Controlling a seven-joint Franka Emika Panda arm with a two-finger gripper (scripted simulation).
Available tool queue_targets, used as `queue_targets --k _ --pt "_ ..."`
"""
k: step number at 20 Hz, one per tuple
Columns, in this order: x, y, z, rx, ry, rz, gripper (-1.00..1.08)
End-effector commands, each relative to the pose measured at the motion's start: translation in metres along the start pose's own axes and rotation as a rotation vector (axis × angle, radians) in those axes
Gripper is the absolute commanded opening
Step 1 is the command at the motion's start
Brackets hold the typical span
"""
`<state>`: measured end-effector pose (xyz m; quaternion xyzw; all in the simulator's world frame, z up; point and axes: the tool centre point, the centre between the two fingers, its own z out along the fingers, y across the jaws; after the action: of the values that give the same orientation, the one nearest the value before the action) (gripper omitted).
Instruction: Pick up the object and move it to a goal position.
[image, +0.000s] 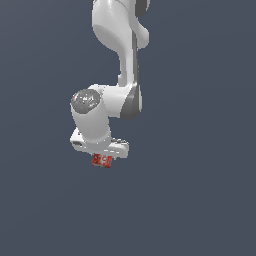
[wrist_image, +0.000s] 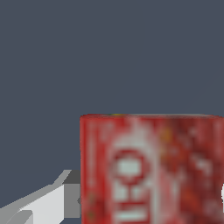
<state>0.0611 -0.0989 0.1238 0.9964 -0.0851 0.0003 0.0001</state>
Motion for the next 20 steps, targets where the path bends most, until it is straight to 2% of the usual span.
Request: queue_targets --k 1,11,20 --pt "0.01 0.009 -0.023 0.0 0.0 0.0 -1.0" --pt "0.046 0.038 -0.099 0.0 -0.001 0.0 -1.0" --pt "0.067 0.053 -0.139 0.0 -0.001 0.0 -1.0"
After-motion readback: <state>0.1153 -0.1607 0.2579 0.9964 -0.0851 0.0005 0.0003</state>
